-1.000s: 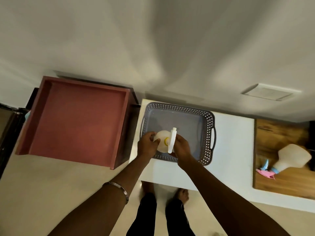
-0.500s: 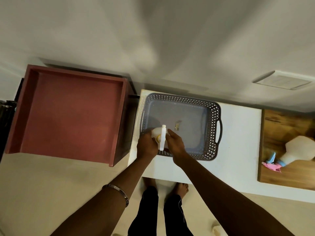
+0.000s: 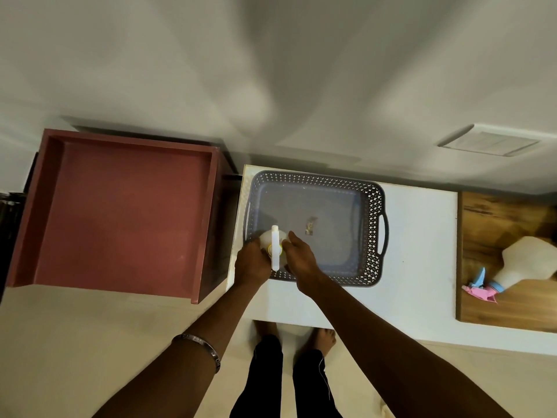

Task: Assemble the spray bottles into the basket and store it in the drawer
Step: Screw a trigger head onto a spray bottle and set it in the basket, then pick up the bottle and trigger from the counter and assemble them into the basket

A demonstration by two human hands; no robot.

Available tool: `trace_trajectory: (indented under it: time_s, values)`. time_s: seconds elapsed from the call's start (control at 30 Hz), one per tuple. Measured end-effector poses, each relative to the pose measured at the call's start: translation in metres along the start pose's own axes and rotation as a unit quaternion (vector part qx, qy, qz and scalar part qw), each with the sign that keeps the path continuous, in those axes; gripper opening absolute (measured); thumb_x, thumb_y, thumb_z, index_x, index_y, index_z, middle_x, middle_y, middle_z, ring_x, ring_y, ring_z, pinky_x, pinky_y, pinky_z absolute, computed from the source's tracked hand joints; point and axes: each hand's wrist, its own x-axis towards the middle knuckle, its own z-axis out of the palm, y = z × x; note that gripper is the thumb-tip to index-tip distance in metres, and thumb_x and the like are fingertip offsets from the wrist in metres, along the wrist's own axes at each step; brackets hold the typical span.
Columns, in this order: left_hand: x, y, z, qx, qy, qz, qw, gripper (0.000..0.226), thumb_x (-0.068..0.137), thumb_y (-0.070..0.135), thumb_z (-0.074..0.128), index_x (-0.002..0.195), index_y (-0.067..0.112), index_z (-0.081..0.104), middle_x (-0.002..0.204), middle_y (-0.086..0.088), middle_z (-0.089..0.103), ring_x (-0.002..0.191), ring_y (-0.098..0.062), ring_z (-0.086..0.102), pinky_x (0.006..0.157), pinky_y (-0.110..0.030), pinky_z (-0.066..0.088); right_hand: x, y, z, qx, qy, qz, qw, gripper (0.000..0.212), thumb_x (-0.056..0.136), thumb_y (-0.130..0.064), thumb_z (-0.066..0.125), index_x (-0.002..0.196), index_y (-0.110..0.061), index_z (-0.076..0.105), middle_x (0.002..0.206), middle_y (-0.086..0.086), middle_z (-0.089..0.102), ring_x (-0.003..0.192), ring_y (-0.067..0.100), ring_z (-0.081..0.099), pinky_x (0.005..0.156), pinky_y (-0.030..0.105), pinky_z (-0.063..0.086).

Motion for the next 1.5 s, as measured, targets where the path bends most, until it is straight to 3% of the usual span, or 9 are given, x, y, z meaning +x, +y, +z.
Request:
trace_trajectory:
  time_s: [0.5,0.7,0.83,0.93,1.0,1.17,1.3,1.37,1.5]
  values:
    - [-0.001,-0.008,-0.002,0.0,0.014,0.036,0.999,0.038,0.1,0.018,0.048,0.138,0.015,0.052,0.13,-0.011,0.062,0.118,-0.032,0.059,0.102,-0.046,0.049,0.003,0.0,-0.002,-0.037,-0.002,0.005,0.999,0.053,0.105,-0.02,0.04,0.157,-0.018,0.027,0.159,0.01,0.033,0.137,0.031,0.042,0.111,0.045,0.042]
    - [-0.004,0.012,-0.028,-0.034,0.075,0.044,0.996,0.03,0.098,0.019,0.047,0.124,0.014,0.063,0.12,-0.009,0.067,0.111,-0.031,0.063,0.084,-0.032,0.051,-0.015,-0.02,-0.019,-0.079,0.006,-0.031,0.996,0.054,0.102,-0.026,0.047,0.154,-0.019,0.033,0.16,0.007,0.032,0.14,0.027,0.039,0.113,0.045,0.04]
    - [-0.007,0.038,-0.062,-0.108,0.05,0.05,0.992,0.032,0.098,0.021,0.045,0.124,0.014,0.062,0.118,-0.007,0.066,0.108,-0.03,0.062,0.09,-0.041,0.05,-0.035,-0.04,-0.043,-0.106,0.017,-0.061,0.992,0.057,0.099,-0.028,0.054,0.152,-0.014,0.036,0.158,0.009,0.037,0.14,0.025,0.04,0.106,0.028,0.034]
    - [-0.017,0.066,-0.084,-0.146,0.053,0.07,0.985,0.018,0.096,0.022,0.049,0.093,0.024,0.066,0.09,0.004,0.06,0.092,-0.017,0.054,0.077,-0.031,0.044,-0.054,-0.058,-0.063,-0.106,0.031,-0.077,0.991,0.057,0.098,-0.026,0.055,0.15,-0.012,0.039,0.155,0.011,0.041,0.138,0.026,0.043,0.102,0.03,0.036]
    - [-0.025,0.088,-0.093,-0.133,0.044,0.093,0.986,0.019,0.094,0.022,0.049,0.081,0.022,0.062,0.082,-0.004,0.059,0.084,-0.018,0.052,0.075,-0.032,0.041,-0.067,-0.069,-0.076,-0.107,0.036,-0.09,0.99,0.056,0.098,-0.024,0.055,0.15,-0.01,0.039,0.154,0.013,0.041,0.137,0.027,0.044,0.103,0.032,0.038]
    - [-0.041,0.144,-0.08,-0.069,0.041,0.158,0.984,0.022,0.094,0.023,0.055,0.1,0.009,0.071,0.103,-0.011,0.068,0.099,-0.024,0.06,0.093,-0.036,0.045,-0.107,-0.085,-0.125,-0.104,0.058,-0.112,0.986,0.057,0.099,-0.026,0.053,0.152,-0.011,0.036,0.156,0.011,0.038,0.141,0.027,0.041,0.109,0.037,0.037]
    - [-0.049,0.184,-0.032,-0.023,0.002,0.199,0.98,0.028,0.089,0.031,0.061,0.105,0.009,0.07,0.11,-0.013,0.068,0.106,-0.025,0.061,0.09,-0.029,0.041,-0.13,-0.08,-0.187,-0.11,0.104,-0.119,0.981,0.052,0.097,-0.028,0.055,0.145,-0.01,0.046,0.149,0.014,0.049,0.131,0.031,0.053,0.108,0.039,0.044]
    - [-0.053,0.197,-0.006,-0.026,-0.008,0.202,0.979,0.036,0.091,0.026,0.063,0.121,0.005,0.066,0.124,-0.014,0.066,0.116,-0.027,0.06,0.091,-0.026,0.038,-0.137,-0.075,-0.217,-0.091,0.121,-0.1,0.983,0.059,0.096,-0.031,0.055,0.15,-0.012,0.039,0.154,0.012,0.042,0.137,0.028,0.047,0.105,0.034,0.042]
    - [-0.072,0.22,0.071,-0.025,-0.072,0.214,0.974,0.037,0.09,0.027,0.064,0.121,0.006,0.066,0.121,-0.013,0.068,0.111,-0.024,0.062,0.09,-0.026,0.04,-0.142,-0.052,-0.289,-0.062,0.172,-0.085,0.979,0.058,0.099,-0.03,0.055,0.151,-0.014,0.036,0.158,0.009,0.037,0.142,0.024,0.04,0.108,0.032,0.035]
